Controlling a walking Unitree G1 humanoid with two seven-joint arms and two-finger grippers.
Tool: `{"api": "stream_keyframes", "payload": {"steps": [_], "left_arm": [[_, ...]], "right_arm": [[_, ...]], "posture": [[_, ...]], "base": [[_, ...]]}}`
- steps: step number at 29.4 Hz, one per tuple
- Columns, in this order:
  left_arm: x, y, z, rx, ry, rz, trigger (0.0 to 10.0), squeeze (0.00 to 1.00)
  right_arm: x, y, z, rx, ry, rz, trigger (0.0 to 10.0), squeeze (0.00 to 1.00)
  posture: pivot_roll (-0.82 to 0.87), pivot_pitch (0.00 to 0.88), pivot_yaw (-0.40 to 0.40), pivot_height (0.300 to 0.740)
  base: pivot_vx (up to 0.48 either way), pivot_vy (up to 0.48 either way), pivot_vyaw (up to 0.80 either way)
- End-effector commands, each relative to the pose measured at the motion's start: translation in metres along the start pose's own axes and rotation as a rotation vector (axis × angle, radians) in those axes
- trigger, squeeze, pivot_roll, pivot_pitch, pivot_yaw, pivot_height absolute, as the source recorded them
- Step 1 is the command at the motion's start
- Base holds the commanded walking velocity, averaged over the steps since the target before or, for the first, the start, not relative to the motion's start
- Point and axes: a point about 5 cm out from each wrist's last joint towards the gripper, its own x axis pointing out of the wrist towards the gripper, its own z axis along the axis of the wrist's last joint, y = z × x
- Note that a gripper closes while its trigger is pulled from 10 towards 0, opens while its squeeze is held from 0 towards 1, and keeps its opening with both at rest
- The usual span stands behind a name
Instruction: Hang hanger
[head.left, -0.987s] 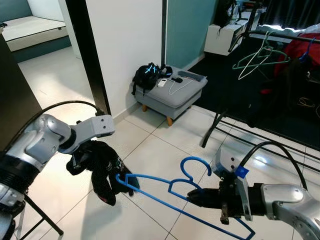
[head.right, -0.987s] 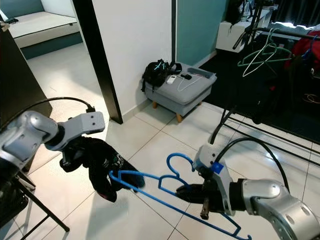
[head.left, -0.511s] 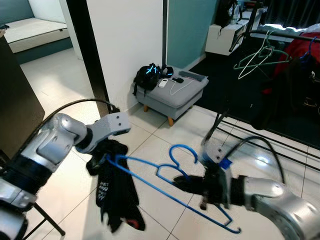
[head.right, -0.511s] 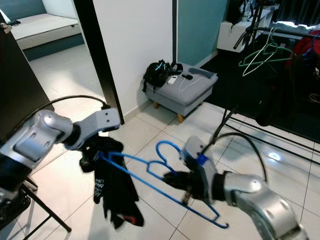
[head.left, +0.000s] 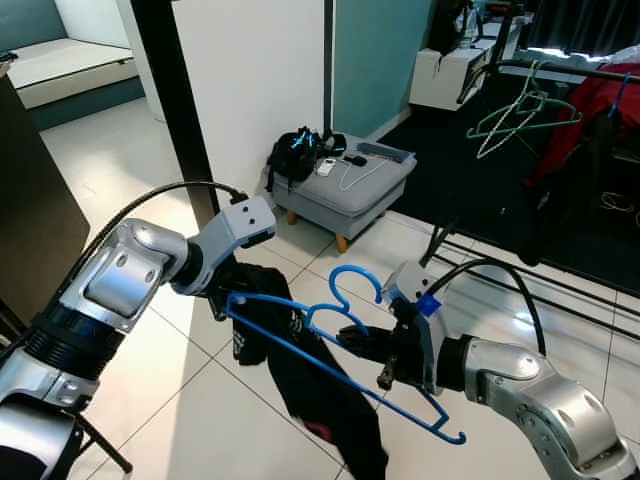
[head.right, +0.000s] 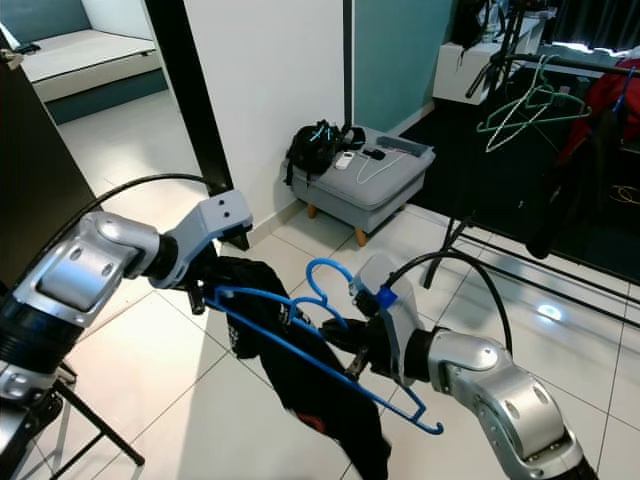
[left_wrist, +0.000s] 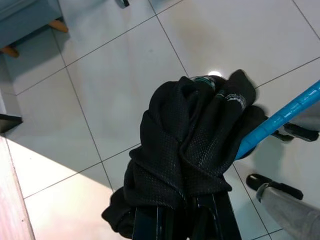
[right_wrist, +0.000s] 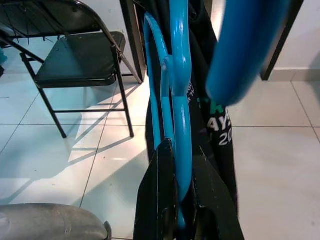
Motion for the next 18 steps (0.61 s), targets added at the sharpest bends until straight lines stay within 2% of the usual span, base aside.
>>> {"api": "stream_keyframes", "payload": {"steps": [1, 7, 18], "left_arm": [[-0.005, 0.005, -0.001, -0.017, 0.004, 0.021, 10.0, 0.0], [-0.011, 0.019, -0.006, -0.014, 0.036, 0.114, 10.0, 0.0], [-0.013, 0.026, -0.014, 0.048, 0.102, 0.19, 10.0, 0.0]], "right_arm": [[-0.005, -0.009, 0.006, -0.014, -0.017, -0.06, 10.0, 0.0], [-0.007, -0.008, 0.008, -0.017, -0.022, -0.047, 10.0, 0.0], [-0.014, -0.007, 0.011, -0.017, -0.028, -0.041, 10.0, 0.0]], "posture": [[0.0, 0.013, 0.069, 0.74], [-0.01, 0.011, 0.066, 0.74], [-0.02, 0.015, 0.065, 0.74]], "base": [[0.0, 0.0, 0.0], [0.0, 0.0, 0.0], [0.0, 0.0, 0.0]]}}
